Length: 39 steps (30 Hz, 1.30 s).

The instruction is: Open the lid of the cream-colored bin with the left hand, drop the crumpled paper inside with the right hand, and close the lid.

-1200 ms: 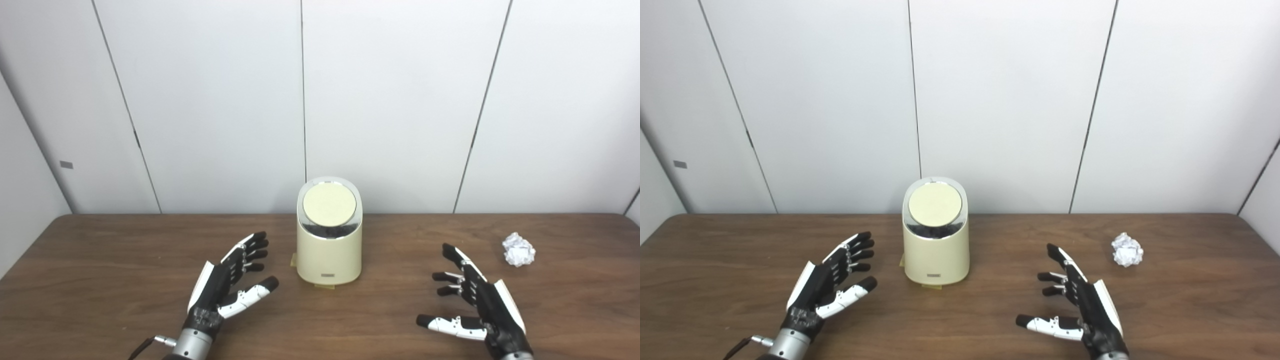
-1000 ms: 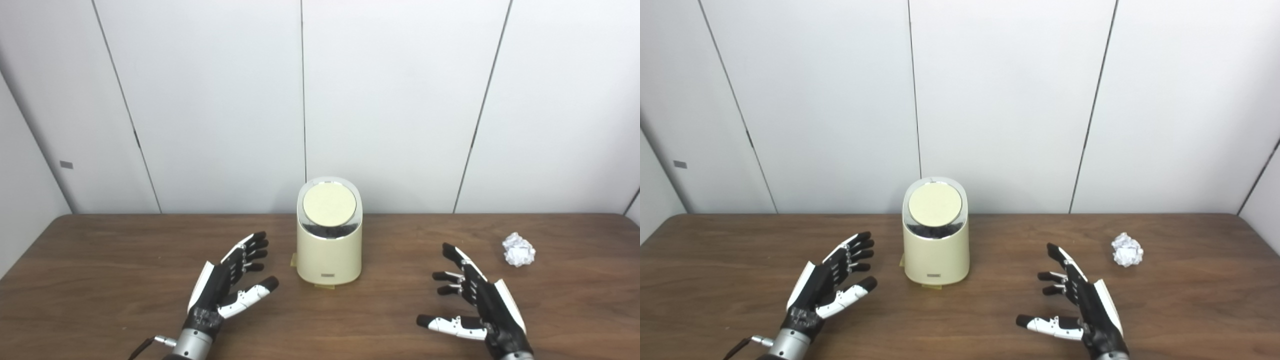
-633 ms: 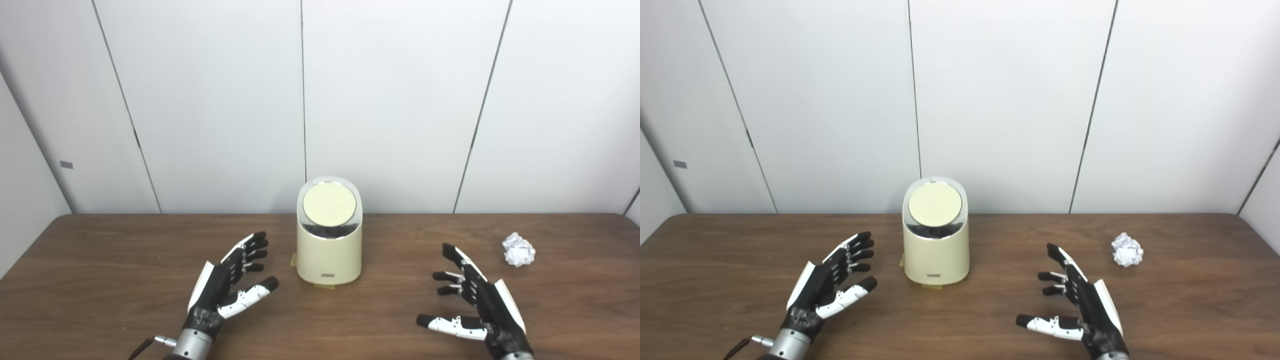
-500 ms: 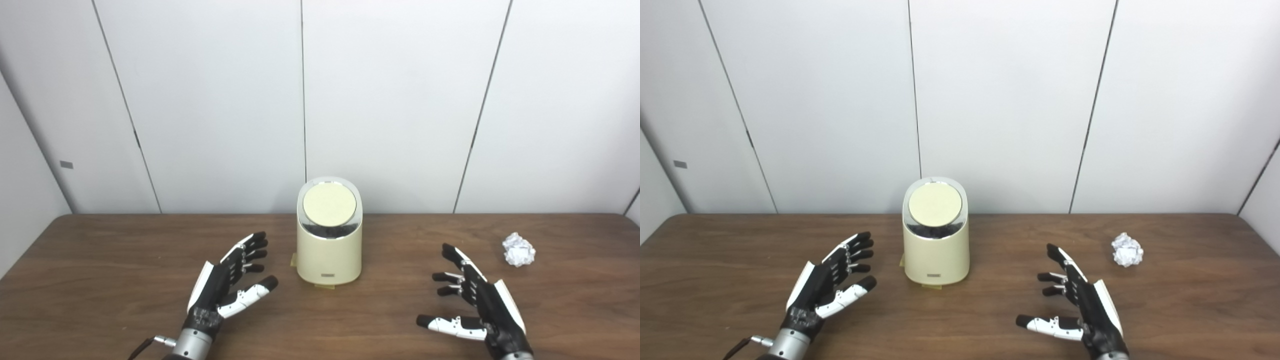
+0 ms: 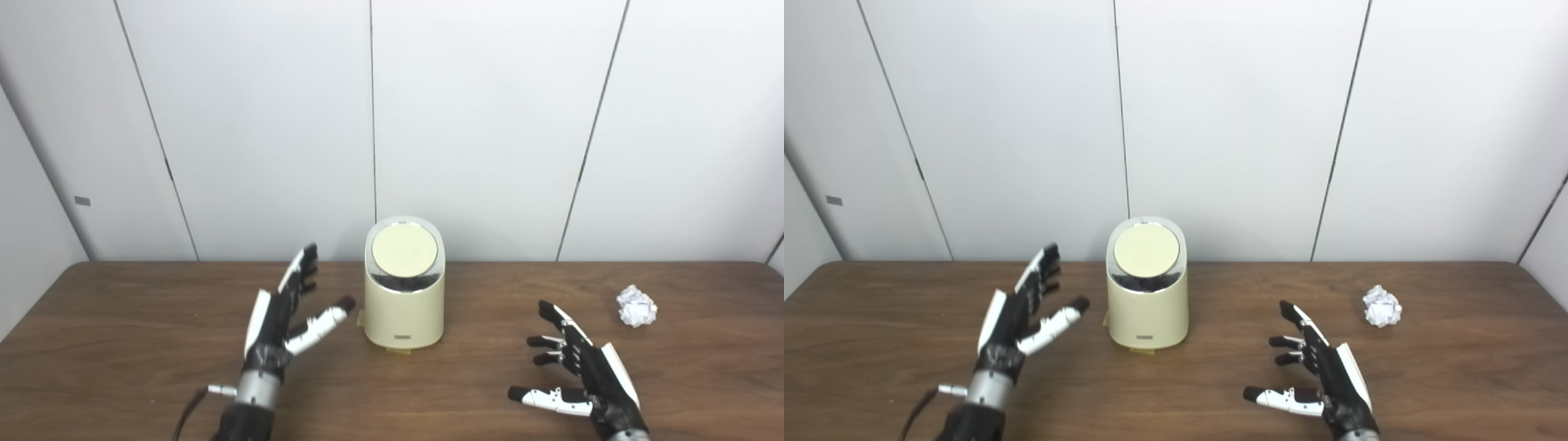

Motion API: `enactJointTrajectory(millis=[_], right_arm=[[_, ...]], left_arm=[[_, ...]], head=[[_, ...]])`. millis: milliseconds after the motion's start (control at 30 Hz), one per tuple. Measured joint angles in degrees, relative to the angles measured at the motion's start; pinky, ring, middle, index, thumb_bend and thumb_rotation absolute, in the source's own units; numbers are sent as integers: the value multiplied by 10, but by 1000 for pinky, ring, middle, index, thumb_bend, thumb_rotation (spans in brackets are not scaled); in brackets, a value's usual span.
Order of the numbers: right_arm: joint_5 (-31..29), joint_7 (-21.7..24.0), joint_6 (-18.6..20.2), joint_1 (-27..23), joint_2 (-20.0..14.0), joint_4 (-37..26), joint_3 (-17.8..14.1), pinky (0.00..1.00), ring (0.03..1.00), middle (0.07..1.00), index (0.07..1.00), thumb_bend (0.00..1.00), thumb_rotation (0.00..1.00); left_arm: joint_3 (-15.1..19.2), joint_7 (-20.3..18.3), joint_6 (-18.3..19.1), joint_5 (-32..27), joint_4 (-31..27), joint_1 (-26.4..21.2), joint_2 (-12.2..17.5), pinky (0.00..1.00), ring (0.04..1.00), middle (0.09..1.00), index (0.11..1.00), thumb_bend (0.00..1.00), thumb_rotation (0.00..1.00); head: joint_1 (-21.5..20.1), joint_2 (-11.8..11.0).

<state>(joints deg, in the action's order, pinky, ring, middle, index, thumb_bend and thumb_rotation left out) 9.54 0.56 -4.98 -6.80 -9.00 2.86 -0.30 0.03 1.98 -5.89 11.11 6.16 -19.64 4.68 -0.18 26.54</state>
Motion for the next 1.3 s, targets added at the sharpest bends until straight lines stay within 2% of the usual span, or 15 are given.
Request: enactJointTrajectory(millis=[133,233,500,633,767,900,1000,1067,1300], right_arm=[[4,0,-1,-4,0,8,1,604,729,914,900,794,88],[5,0,-2,-4,0,10,1,611,733,914,898,799,114],[5,0,-2,-4,0,9,1,614,737,916,898,791,98],[5,0,-2,-4,0,9,1,618,743,918,904,794,102],[5,0,-2,-4,0,9,1,613,737,914,900,802,104],[5,0,-2,-4,0,9,1,601,734,915,896,790,94],[5,0,-1,-4,0,8,3,587,727,918,896,777,132],[5,0,-1,-4,0,6,5,588,727,921,898,770,118],[5,0,1,-3,2,1,8,596,730,922,901,777,138]], left_arm=[[-8,0,22,8,3,-37,-1,1000,1000,999,1000,856,432],[-17,0,33,12,15,-57,0,1000,1000,1000,1000,856,408],[-34,2,66,55,39,-101,10,1000,1000,1000,1000,878,429],[-47,7,67,80,51,-118,11,999,1000,1000,1000,907,417],[-60,14,82,112,56,-126,11,885,1000,1000,1000,925,379],[-74,12,91,122,57,-128,12,905,1000,1000,1000,932,326],[-89,0,100,132,58,-131,16,911,1000,1000,1000,950,316],[-98,-2,110,146,59,-135,19,921,1000,1000,1000,951,321],[-113,-5,133,183,71,-162,35,886,1000,1000,1000,965,305]], head=[[-1,0],[-3,0],[-5,3],[-4,3],[-5,4],[-5,6],[-6,7],[-6,7],[-9,9]])
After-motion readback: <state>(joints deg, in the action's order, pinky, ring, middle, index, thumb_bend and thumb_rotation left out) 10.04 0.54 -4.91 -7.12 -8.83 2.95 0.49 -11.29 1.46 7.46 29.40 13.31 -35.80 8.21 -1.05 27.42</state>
